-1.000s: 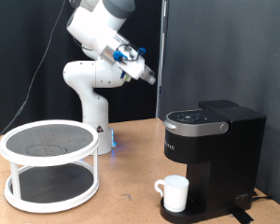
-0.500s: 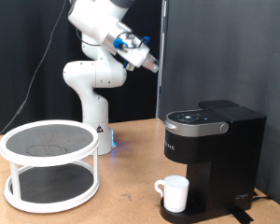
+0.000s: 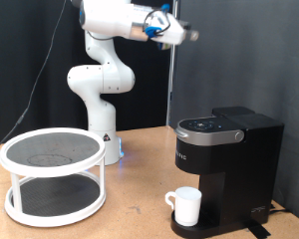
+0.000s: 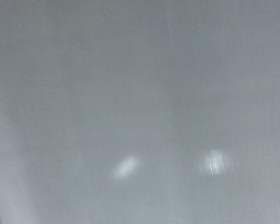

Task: Make a cup of coffee with the keurig machine

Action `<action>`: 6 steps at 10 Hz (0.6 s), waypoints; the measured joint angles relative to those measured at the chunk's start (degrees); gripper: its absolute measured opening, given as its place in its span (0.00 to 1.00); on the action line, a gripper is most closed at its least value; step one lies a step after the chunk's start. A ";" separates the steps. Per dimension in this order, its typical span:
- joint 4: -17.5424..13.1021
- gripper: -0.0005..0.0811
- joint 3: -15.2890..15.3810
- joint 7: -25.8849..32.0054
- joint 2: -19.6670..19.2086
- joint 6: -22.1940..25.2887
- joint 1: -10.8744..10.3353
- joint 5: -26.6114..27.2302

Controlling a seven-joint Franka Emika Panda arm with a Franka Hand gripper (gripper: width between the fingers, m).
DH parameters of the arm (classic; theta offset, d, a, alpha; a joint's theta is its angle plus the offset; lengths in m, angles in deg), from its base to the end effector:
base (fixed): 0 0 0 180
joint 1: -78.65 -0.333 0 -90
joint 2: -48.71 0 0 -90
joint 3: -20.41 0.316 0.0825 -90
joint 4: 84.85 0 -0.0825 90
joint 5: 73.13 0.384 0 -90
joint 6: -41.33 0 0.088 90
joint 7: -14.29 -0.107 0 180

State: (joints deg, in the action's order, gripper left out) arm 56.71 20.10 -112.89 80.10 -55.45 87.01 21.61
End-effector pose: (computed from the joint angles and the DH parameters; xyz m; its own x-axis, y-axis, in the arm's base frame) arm 0.4012 0.0351 0.5640 -0.8048 0.2621 -0.5325 -0.5201 0.1208 0.8455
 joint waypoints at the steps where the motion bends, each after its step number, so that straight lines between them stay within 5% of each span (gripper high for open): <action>1: -1.29 0.91 -1.15 0.08 -3.00 2.84 -1.05 4.06; 2: -1.28 0.91 -0.85 0.34 -2.77 1.75 -0.82 2.28; 6: -3.42 0.91 3.56 -5.36 -3.22 -2.69 0.95 -25.15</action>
State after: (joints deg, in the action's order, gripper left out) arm 53.29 23.66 -118.25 76.88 -58.14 87.96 -3.54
